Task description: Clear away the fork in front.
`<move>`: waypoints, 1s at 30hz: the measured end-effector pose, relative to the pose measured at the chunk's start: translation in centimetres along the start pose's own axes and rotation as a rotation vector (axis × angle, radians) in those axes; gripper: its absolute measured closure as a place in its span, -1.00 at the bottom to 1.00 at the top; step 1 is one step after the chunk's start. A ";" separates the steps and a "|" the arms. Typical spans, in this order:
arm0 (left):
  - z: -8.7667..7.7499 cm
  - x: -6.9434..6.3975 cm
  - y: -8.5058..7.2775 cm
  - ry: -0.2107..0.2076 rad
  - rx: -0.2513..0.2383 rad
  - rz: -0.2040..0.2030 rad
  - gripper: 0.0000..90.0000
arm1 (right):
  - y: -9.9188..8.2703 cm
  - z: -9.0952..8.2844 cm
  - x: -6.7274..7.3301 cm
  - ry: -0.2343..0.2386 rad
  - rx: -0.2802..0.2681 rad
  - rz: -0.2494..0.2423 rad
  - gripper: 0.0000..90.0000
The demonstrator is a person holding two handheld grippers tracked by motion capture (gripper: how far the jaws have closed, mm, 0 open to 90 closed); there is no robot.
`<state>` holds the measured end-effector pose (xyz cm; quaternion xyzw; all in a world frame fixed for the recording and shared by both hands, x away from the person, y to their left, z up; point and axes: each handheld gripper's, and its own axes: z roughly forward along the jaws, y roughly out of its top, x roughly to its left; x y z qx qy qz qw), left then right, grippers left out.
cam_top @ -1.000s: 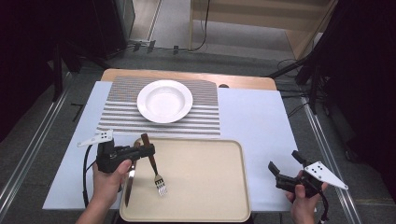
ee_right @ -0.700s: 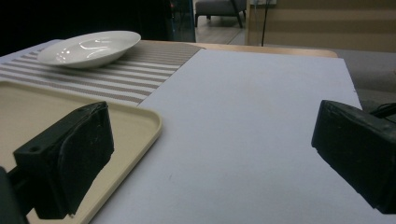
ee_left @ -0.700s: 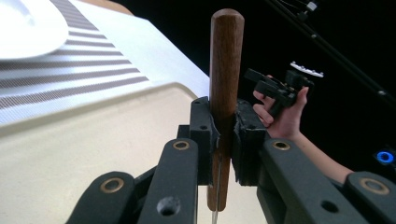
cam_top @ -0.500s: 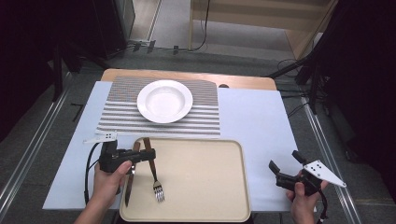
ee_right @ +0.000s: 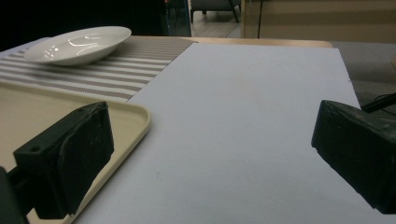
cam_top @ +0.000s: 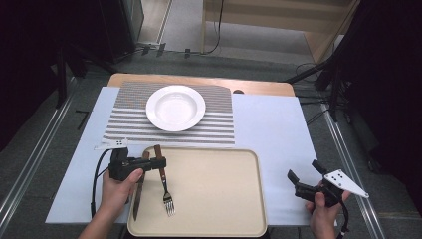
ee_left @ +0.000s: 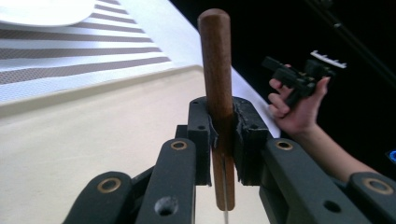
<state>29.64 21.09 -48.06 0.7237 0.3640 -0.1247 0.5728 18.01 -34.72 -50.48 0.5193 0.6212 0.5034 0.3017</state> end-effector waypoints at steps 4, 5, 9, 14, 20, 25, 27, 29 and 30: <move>0.1 0.4 -0.1 0.032 0.012 0.011 0.66 | 0.0 0.0 0.0 -0.001 0.003 0.002 -1.00; 0.2 0.4 -0.1 0.057 0.016 0.018 0.64 | 0.0 0.0 0.0 -0.001 0.004 0.002 -1.00; 0.6 0.4 -0.3 0.112 0.048 0.048 0.56 | -0.1 0.1 -0.1 -0.002 0.009 0.001 -1.00; 1.2 0.3 -0.7 0.197 0.099 0.097 0.44 | -0.1 0.2 -0.3 -0.003 0.008 0.004 -1.00; 2.0 0.1 -1.0 0.296 0.150 0.134 0.31 | -0.1 0.2 -0.4 -0.004 0.010 0.009 -1.00; 2.6 0.0 -1.2 0.348 0.188 0.142 0.26 | -0.2 0.3 -0.4 -0.003 0.013 0.007 -1.00; 2.9 -0.1 -1.3 0.388 0.214 0.155 0.22 | -0.2 0.3 -0.4 -0.003 0.015 0.011 -1.00; 3.2 -0.2 -1.5 0.422 0.243 0.181 0.18 | -0.2 0.3 -0.4 -0.003 0.015 0.009 -1.00; 3.4 -0.3 -1.5 0.438 0.249 0.192 0.16 | -0.2 0.3 -0.4 -0.002 0.015 0.009 -1.00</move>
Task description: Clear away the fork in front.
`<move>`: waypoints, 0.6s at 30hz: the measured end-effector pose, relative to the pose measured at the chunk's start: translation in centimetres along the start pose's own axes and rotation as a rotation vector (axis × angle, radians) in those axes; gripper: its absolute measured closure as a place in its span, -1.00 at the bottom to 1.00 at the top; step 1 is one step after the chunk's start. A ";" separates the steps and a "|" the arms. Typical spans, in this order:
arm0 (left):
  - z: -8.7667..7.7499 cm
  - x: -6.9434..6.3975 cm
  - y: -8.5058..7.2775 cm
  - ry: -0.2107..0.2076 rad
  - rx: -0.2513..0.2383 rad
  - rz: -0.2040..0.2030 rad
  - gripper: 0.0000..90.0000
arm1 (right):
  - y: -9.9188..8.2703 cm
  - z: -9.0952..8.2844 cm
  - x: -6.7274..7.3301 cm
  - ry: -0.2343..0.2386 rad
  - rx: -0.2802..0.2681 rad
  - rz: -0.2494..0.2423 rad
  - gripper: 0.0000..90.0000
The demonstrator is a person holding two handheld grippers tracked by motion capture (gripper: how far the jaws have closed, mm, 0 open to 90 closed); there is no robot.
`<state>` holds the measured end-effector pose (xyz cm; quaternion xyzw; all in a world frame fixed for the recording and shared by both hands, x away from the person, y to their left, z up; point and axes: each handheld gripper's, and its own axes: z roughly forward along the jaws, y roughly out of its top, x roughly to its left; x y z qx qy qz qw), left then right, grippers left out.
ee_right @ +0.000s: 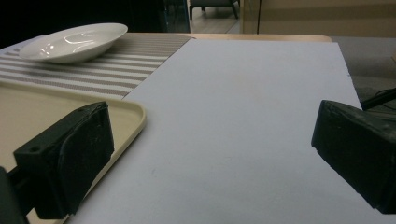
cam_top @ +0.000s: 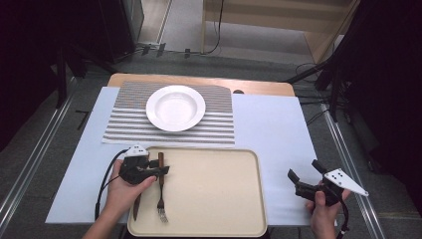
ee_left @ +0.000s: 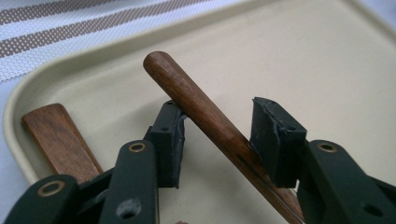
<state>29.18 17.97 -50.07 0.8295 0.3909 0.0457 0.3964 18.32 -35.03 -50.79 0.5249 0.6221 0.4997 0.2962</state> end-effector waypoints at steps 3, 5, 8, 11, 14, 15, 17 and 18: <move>0.1 -0.3 0.0 0.017 0.009 0.025 0.16 | 0.0 0.0 0.0 0.001 0.000 0.000 -1.00; 0.1 -0.3 0.0 0.032 0.008 0.038 0.11 | 0.0 0.0 0.0 0.002 -0.001 0.001 -1.00; 0.0 -0.3 -0.1 0.055 0.004 0.050 0.03 | 0.0 0.0 0.0 0.004 -0.001 0.003 -1.00; -0.3 -0.2 -0.1 0.065 -0.011 0.045 -0.01 | 0.0 0.0 -0.1 0.005 -0.003 0.002 -1.00; -1.0 -0.3 -0.1 0.059 -0.039 0.052 0.05 | 0.0 0.0 -0.1 0.003 -0.003 0.003 -1.00; -1.2 -0.4 -0.1 0.043 -0.048 0.062 0.21 | 0.0 0.0 -0.1 0.002 -0.004 0.002 -1.00; -1.5 -0.8 -0.2 0.013 -0.047 0.094 0.55 | 0.0 0.0 -0.2 0.002 -0.005 0.003 -1.00; -1.5 -1.0 -0.3 0.002 -0.035 0.115 0.72 | 0.0 0.0 -0.2 0.002 -0.005 0.002 -1.00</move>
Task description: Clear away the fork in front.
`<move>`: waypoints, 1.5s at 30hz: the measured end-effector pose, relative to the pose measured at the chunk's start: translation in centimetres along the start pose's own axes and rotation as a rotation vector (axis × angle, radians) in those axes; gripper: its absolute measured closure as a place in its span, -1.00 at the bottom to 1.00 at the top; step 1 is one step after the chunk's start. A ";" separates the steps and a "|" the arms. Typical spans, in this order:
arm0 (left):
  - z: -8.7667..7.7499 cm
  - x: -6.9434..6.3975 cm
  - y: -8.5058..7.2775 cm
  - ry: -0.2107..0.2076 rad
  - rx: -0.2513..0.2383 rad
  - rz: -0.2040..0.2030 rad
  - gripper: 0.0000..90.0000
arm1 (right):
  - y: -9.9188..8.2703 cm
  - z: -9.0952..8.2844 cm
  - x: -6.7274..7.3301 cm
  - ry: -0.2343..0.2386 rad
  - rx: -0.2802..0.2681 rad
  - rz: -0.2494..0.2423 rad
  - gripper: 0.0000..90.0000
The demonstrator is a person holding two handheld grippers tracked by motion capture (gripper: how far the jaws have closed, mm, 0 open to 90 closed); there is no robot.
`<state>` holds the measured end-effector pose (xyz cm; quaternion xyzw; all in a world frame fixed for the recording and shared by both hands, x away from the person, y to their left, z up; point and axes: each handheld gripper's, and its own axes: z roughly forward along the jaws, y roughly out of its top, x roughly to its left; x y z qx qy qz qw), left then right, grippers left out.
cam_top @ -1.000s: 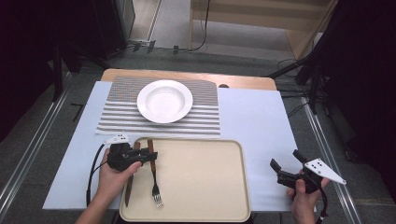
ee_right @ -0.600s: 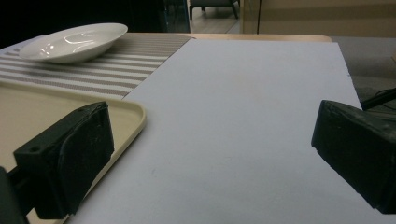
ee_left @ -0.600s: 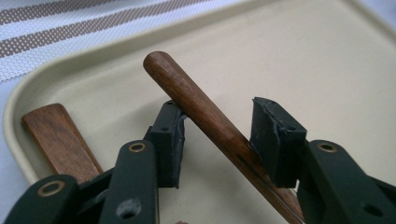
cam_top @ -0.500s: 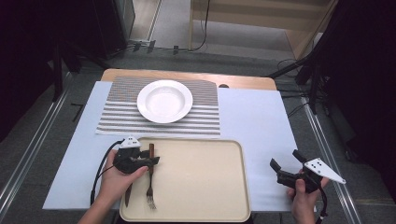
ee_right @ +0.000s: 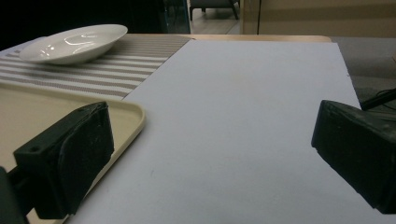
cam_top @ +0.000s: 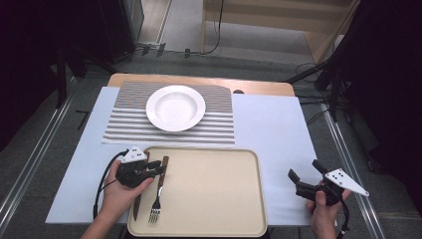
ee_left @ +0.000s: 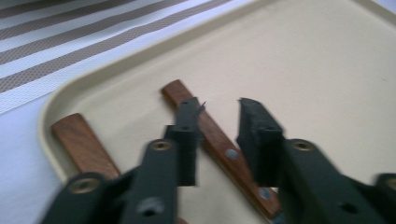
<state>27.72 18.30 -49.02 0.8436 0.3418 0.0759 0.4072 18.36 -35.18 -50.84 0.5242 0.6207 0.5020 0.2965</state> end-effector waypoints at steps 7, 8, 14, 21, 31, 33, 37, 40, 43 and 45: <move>1.3 -1.5 -0.1 -0.056 0.101 0.107 0.98 | 0.0 0.0 0.0 -0.002 0.003 -0.002 -1.00; 1.4 -1.5 -0.2 -0.057 0.105 0.108 0.98 | 0.0 0.0 0.0 -0.002 0.003 -0.003 -1.00; 1.1 -0.4 -0.5 -0.073 0.100 0.064 0.98 | 0.0 0.0 0.0 -0.002 0.003 -0.005 -1.00; 0.9 0.1 -0.7 -0.077 0.084 0.036 0.98 | 0.0 0.0 0.0 -0.001 0.005 -0.007 -1.00; 1.2 0.7 -0.3 -0.044 0.049 0.001 0.98 | 0.0 0.1 0.1 0.000 0.008 -0.007 -1.00; 1.4 0.8 -0.2 -0.033 0.040 -0.007 0.98 | 0.0 0.2 0.1 0.002 0.007 -0.011 -1.00; 1.7 1.0 0.0 -0.012 0.036 -0.013 0.98 | 0.0 0.2 0.1 0.001 0.010 -0.009 -1.00; 1.7 1.2 0.0 -0.005 0.037 -0.021 0.98 | 0.0 0.2 0.1 0.001 0.009 -0.011 -1.00; 1.6 1.4 0.1 -0.013 0.028 -0.042 0.98 | -0.1 0.2 0.0 -0.002 -0.001 -0.013 -1.00; 1.4 1.5 0.1 -0.019 0.015 -0.048 0.98 | -0.2 0.1 -0.1 0.004 -0.007 -0.009 -1.00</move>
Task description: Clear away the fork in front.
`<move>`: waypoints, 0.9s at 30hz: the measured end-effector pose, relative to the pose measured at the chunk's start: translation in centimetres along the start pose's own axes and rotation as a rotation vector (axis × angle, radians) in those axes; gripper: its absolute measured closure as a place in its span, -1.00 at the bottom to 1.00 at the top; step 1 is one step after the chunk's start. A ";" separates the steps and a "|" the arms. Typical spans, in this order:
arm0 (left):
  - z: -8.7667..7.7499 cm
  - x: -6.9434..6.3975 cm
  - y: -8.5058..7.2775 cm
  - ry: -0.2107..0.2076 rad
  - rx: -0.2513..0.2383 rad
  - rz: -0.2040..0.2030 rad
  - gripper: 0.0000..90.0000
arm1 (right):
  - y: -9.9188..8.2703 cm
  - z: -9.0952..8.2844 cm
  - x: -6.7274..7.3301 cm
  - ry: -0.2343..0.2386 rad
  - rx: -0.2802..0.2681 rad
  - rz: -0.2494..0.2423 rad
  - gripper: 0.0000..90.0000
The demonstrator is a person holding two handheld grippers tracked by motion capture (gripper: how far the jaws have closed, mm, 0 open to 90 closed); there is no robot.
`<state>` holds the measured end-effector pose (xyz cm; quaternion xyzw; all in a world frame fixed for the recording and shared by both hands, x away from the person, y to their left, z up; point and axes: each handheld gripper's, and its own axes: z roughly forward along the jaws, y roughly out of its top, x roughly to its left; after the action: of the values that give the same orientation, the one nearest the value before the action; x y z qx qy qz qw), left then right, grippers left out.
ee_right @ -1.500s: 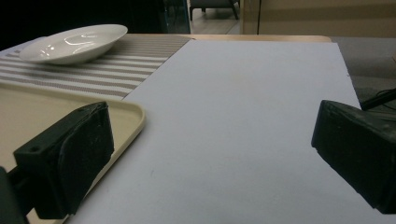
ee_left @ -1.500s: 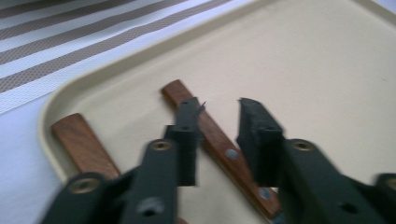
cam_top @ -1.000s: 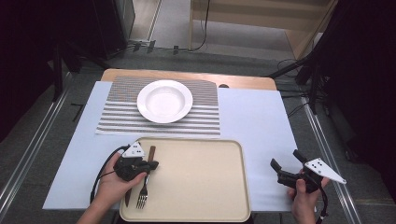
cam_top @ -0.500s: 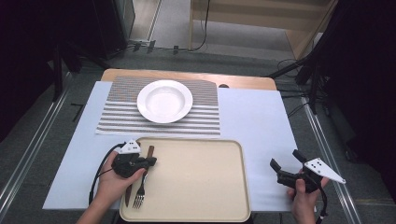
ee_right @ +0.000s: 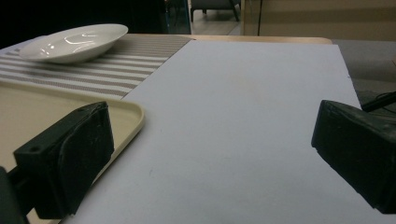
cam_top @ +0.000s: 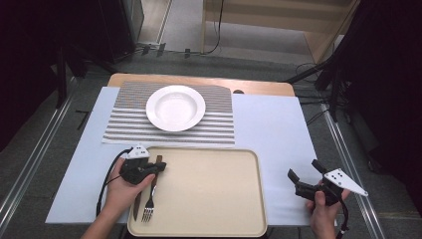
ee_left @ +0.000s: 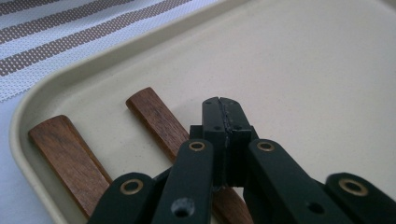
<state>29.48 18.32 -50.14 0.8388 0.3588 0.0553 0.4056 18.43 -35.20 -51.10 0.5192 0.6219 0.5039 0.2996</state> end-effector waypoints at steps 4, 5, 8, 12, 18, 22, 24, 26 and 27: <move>-0.5 0.1 0.1 -0.027 -0.044 -0.004 0.84 | -0.2 0.0 0.0 -0.001 -0.010 -0.002 -1.00; -0.7 0.0 0.1 -0.030 -0.057 -0.003 0.75 | -0.2 0.0 0.1 -0.004 -0.011 -0.008 -1.00; -1.2 0.0 0.3 -0.007 -0.103 -0.002 0.49 | -0.3 0.2 0.5 -0.008 -0.016 -0.014 -1.00; -2.3 0.5 0.6 -0.030 -0.183 -0.054 0.26 | -0.4 0.1 0.8 0.000 -0.015 -0.037 -1.00; -3.6 1.1 0.9 -0.042 -0.267 -0.087 -0.13 | -0.4 0.1 1.2 0.011 -0.016 -0.077 -1.00; -3.9 1.3 1.0 -0.035 -0.284 -0.099 -0.52 | -0.3 -0.1 1.1 0.021 -0.020 -0.080 -1.00; -4.0 1.3 1.1 -0.016 -0.289 -0.091 -0.77 | -0.2 -0.3 1.1 0.016 -0.024 -0.076 -1.00; -4.1 1.3 1.0 -0.020 -0.301 -0.085 -0.88 | -0.2 -0.4 1.0 0.018 -0.025 -0.079 -1.00; -4.1 1.2 1.0 -0.008 -0.302 -0.092 -1.00 | -0.2 -0.4 1.1 0.019 -0.026 -0.078 -1.00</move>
<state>29.40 21.33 -46.89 0.7513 0.3828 0.0868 0.5305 17.75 -34.31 -50.99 0.4859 0.6378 0.5048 0.3198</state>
